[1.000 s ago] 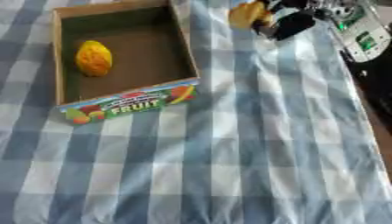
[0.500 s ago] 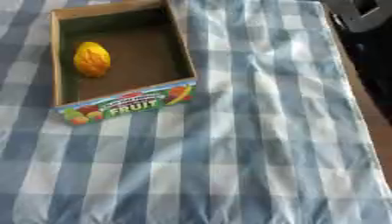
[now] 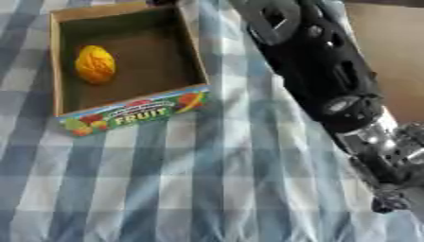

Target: Pick up objects on the table and place them in the box.

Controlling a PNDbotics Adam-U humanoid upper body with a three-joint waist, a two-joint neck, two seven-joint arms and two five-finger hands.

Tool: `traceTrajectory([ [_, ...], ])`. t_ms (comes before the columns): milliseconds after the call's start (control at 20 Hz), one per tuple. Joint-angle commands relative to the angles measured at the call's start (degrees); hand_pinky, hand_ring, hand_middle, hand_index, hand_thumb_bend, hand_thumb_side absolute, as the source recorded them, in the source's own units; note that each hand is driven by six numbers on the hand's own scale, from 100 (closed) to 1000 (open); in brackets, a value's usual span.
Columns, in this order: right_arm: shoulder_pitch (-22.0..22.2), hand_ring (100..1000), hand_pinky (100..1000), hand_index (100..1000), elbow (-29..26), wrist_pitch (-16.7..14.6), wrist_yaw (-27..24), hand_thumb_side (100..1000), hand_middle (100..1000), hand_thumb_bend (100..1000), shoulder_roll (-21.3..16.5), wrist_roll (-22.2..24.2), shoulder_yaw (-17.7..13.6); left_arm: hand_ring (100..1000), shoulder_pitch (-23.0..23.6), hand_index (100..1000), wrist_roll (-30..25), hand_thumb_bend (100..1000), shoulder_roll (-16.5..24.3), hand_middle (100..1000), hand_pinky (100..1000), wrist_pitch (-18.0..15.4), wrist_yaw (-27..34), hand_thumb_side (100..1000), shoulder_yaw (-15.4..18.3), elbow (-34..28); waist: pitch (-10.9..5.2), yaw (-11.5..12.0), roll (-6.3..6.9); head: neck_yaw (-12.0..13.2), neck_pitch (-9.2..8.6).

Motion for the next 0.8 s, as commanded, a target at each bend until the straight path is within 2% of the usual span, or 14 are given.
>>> traceTrajectory([
  [50,-1.6,825,827,533,5.4,-2.4,6.6,100,525,100,3.3,-1.5,0.7,868,-0.8,911,-0.2,350,0.3,804,783,-0.4,0.6,370,0.0,-0.9,-1.06,0.1,0.63,-0.6,-0.08],
  [150,-1.6,854,833,607,9.7,-4.2,10.8,100,595,100,5.1,-2.3,1.0,868,-0.8,911,-0.4,349,0.2,804,783,-0.2,0.7,371,-0.1,-0.9,-1.00,0.2,0.69,-0.8,-0.18],
  [200,-1.5,857,834,617,11.6,-5.0,12.5,100,605,100,5.8,-2.6,1.0,868,-0.8,911,-0.4,349,0.2,804,783,-0.2,0.7,370,-0.1,-0.9,-0.98,0.2,0.70,-0.9,-0.23],
  [250,-1.4,885,841,697,13.3,-5.8,14.0,100,673,100,6.2,-2.6,1.0,868,-0.8,911,-0.4,349,0.2,804,783,-0.2,0.8,371,-0.1,-0.9,-0.97,0.2,0.69,-0.9,-0.28],
  [300,-1.4,901,848,734,14.6,-6.5,15.3,100,710,100,6.5,-2.4,0.9,869,-0.8,911,-0.5,347,0.2,804,783,-0.2,0.8,373,-0.1,-0.9,-0.96,0.2,0.68,-0.9,-0.30],
  [350,-1.3,941,863,834,15.6,-7.3,16.6,179,790,100,6.7,-1.8,1.0,869,-0.8,911,-0.5,346,0.2,804,783,-0.1,0.8,375,-0.2,-0.9,-0.96,0.2,0.66,-0.8,-0.28],
  [400,-1.2,956,867,858,16.1,-8.1,17.8,254,812,110,6.7,-1.4,0.9,869,-0.8,911,-0.6,346,0.2,804,783,-0.1,0.8,375,-0.2,-0.9,-0.96,0.2,0.65,-0.7,-0.25],
  [450,-1.1,1000,890,937,16.3,-8.8,18.7,474,877,217,6.7,-1.3,0.7,869,-0.8,911,-0.6,345,0.2,803,783,0.0,0.8,375,-0.2,-0.9,-0.96,0.2,0.64,-0.7,-0.20],
  [500,-1.0,1000,904,962,16.0,-9.2,19.4,586,895,213,6.6,-1.6,0.2,870,-0.8,912,-0.6,344,0.2,804,783,0.0,0.8,376,-0.2,-0.9,-0.97,0.1,0.64,-0.6,-0.17],
  [550,-0.9,1000,907,959,15.4,-9.4,19.7,650,895,166,6.4,-2.2,-0.4,870,-0.8,912,-0.6,343,0.2,804,783,0.1,0.8,377,-0.2,-0.9,-0.98,0.1,0.64,-0.5,-0.15],
  [800,-0.8,1000,895,934,10.0,-7.2,17.1,606,879,151,4.2,-4.4,-3.1,870,-0.5,912,-0.7,344,0.4,804,783,0.3,0.8,377,-0.2,-0.9,-1.18,-0.3,0.59,-0.1,-0.16],
])
